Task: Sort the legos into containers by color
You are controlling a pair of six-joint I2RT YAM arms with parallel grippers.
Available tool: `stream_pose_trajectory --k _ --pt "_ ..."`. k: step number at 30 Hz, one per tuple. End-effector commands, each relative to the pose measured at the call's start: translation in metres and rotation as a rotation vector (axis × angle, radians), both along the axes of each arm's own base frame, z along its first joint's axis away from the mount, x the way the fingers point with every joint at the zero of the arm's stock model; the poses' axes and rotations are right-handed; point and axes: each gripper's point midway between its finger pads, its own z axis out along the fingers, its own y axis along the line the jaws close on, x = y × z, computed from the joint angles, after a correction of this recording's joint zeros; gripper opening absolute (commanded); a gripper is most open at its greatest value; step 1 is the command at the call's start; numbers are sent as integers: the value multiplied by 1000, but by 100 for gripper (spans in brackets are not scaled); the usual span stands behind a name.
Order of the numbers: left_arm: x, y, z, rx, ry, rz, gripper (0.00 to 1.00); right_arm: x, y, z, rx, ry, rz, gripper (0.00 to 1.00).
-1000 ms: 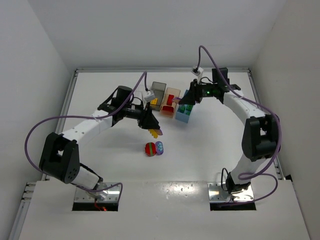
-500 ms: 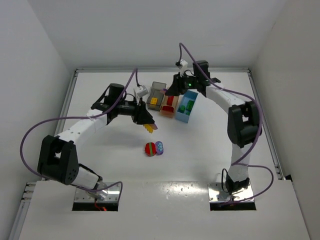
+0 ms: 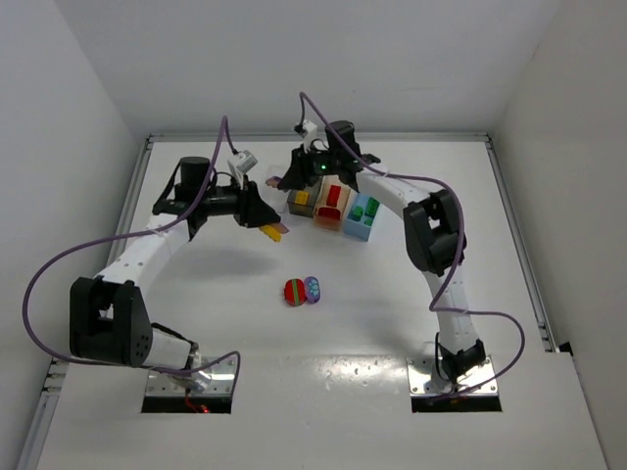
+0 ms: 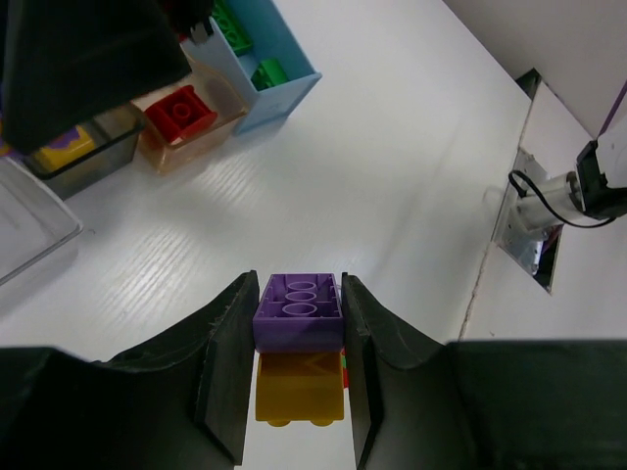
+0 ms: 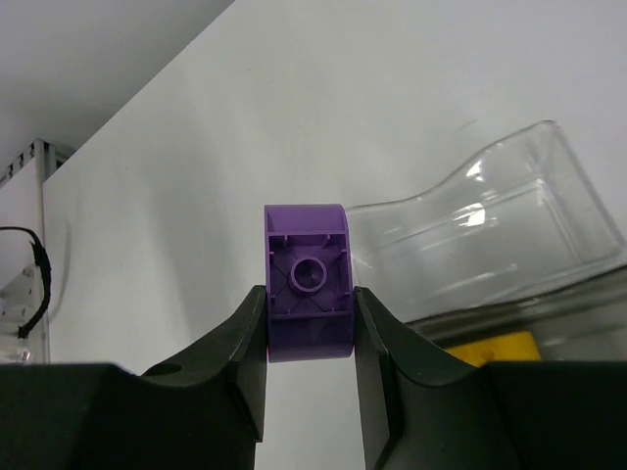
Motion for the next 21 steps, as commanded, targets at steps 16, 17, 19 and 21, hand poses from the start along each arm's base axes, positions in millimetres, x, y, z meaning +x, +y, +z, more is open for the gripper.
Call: stream_pose_trajectory --k 16,17,19,21 --pt "17 28 28 -51 -50 99 0 2 30 -30 4 2 49 44" --pt "18 28 29 -52 -59 99 0 0 31 -29 10 6 62 52" --pt "22 31 32 -61 -57 123 0 -3 32 -21 24 8 75 63" --pt "25 34 32 -77 -50 140 0 -5 32 -23 29 9 86 63"
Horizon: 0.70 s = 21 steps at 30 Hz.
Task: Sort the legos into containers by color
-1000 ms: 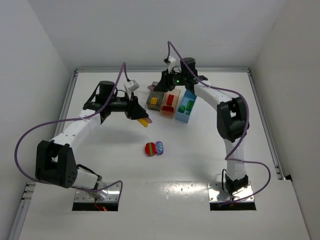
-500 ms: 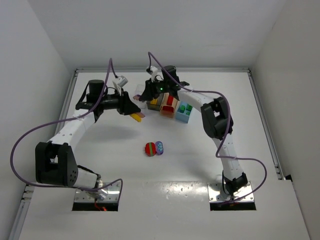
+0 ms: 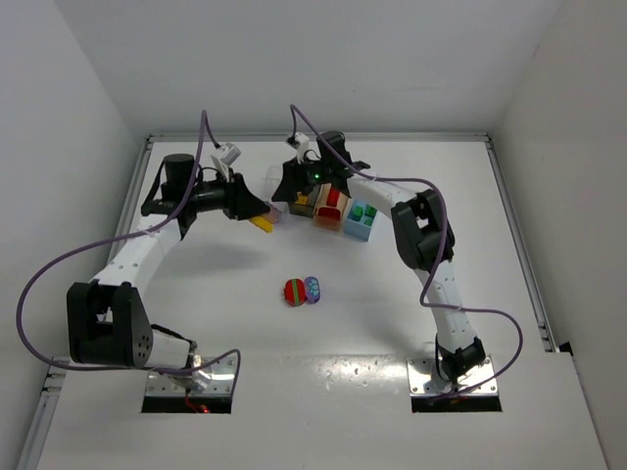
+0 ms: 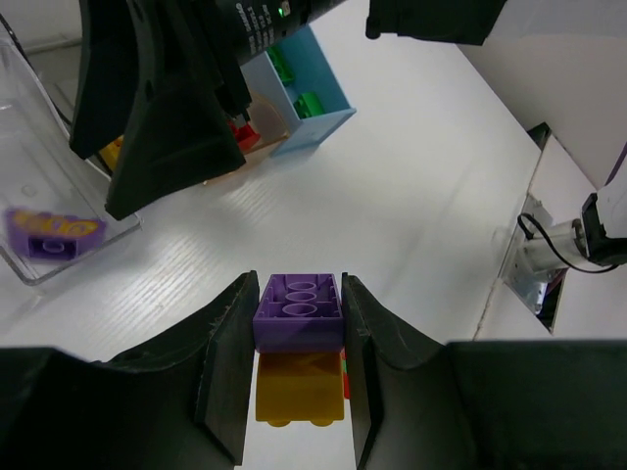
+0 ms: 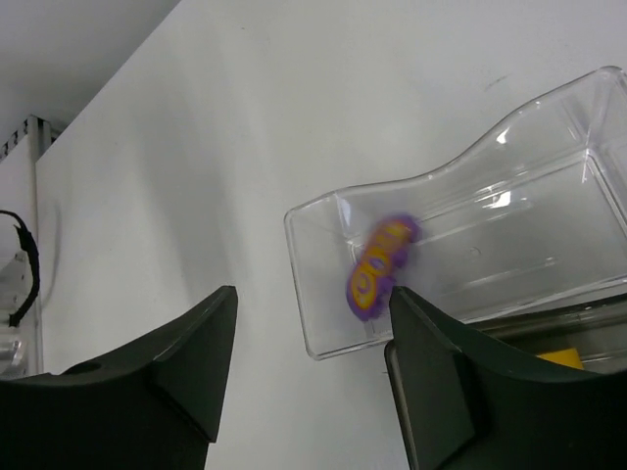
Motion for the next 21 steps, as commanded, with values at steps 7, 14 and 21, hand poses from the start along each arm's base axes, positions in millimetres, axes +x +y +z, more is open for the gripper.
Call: stream_pose_trajectory --k 7,14,21 --pt "21 20 27 -98 -33 112 0 -17 -4 48 121 -52 111 75" --pt "38 35 38 -235 6 213 0 -94 -48 106 293 -73 276 80" --pt "40 39 45 -426 93 248 0 -123 -43 145 459 31 245 84"
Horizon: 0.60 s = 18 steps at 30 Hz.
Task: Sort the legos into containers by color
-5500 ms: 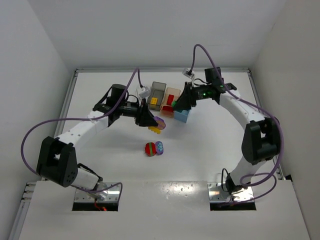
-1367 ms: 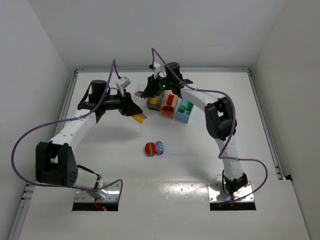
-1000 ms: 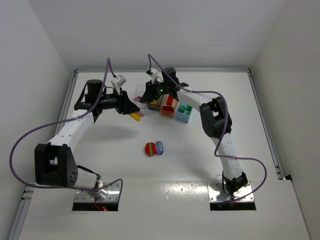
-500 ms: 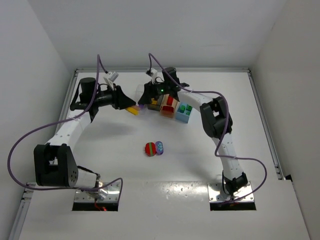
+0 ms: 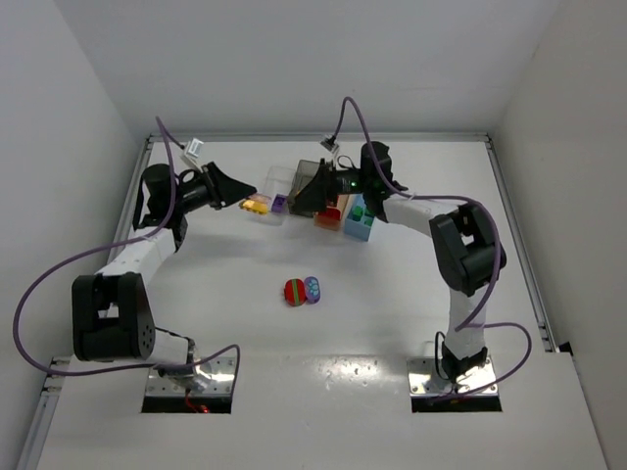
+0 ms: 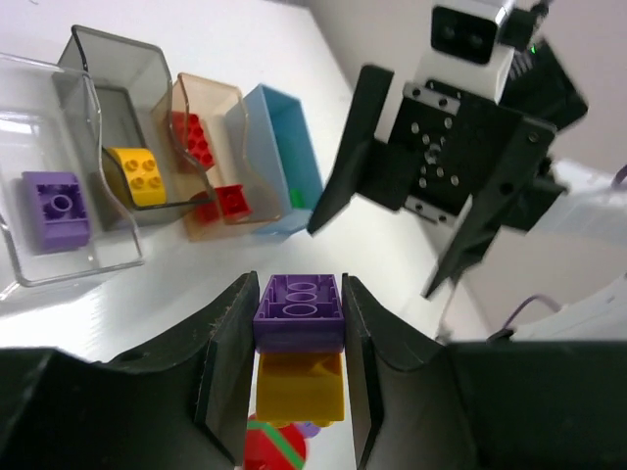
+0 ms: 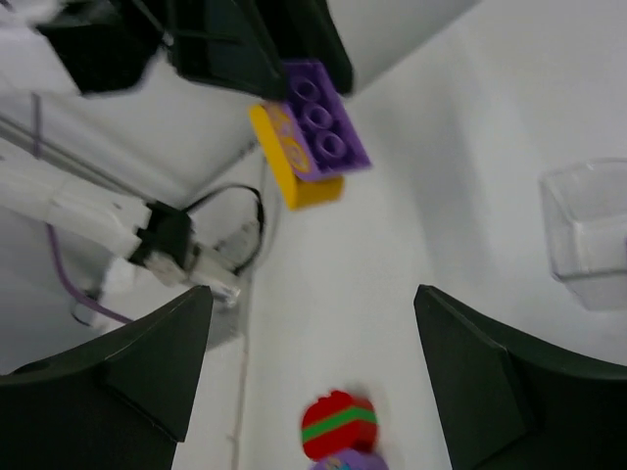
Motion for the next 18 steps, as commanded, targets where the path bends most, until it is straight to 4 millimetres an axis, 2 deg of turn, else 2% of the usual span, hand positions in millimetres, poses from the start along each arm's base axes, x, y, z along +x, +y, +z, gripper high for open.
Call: stream_pose_trajectory --k 1,2,3,6,10,12,14,18 --pt "5 5 32 -137 -34 15 0 -20 17 53 147 42 48 84" --pt "3 4 32 -144 -25 5 0 -17 22 60 162 61 36 84" --pt "3 4 34 -150 -29 4 0 -13 24 56 156 98 25 85" --pt "3 3 45 -182 -42 1 0 -17 33 60 159 140 36 85" --pt "1 2 57 -210 -72 -7 0 -20 43 50 147 198 33 85" --pt "0 1 60 -226 -64 -9 0 -18 44 45 140 226 22 85" --pt "-1 1 60 -236 -61 -10 0 -17 48 52 151 210 23 86" --pt "-2 1 60 -242 -61 -12 0 -14 55 47 147 229 22 86"
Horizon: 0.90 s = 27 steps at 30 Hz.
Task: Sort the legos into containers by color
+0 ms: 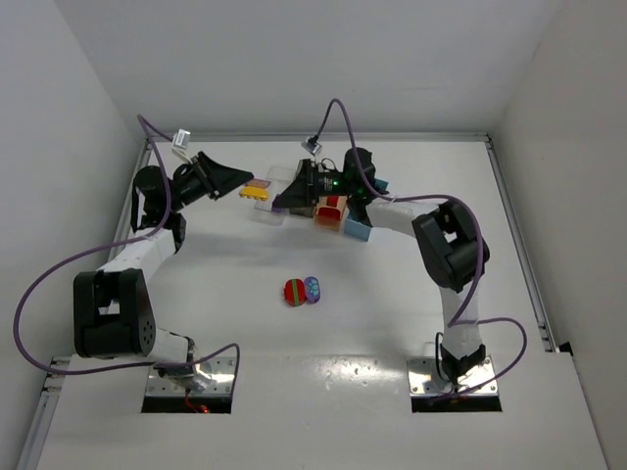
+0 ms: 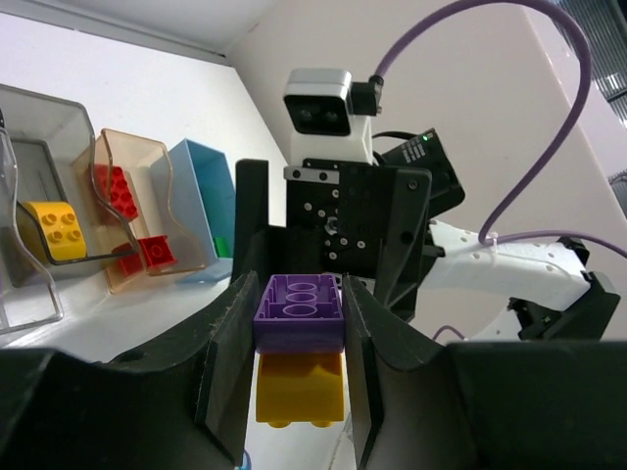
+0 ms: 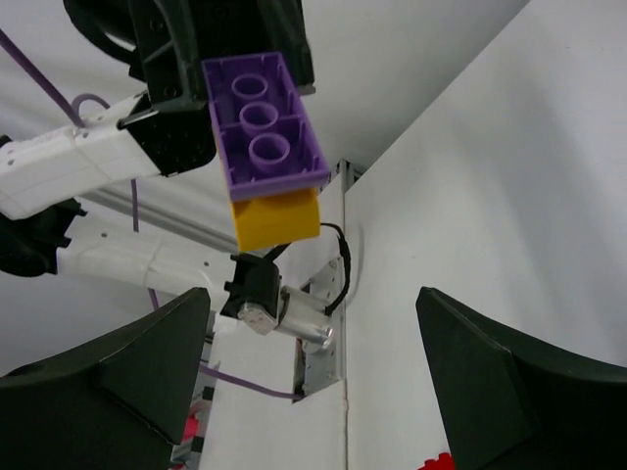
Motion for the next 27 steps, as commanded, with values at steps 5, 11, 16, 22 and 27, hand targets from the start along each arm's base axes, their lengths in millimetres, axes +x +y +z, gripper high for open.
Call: stream_pose_trajectory --k 5,11,16,22,27 --pt "-7 1 10 -23 -37 -14 0 14 20 37 79 -99 -10 88" --pt "-8 1 8 -23 -37 -14 0 6 28 46 96 -126 19 88" --pt "-8 1 10 -28 -39 -15 0 -5 35 48 105 -141 50 76" --pt "-9 1 7 -28 -39 -15 0 -9 38 49 111 -158 58 52" --pt "-15 -3 11 -26 -57 -26 0 -7 38 50 113 -166 49 28"
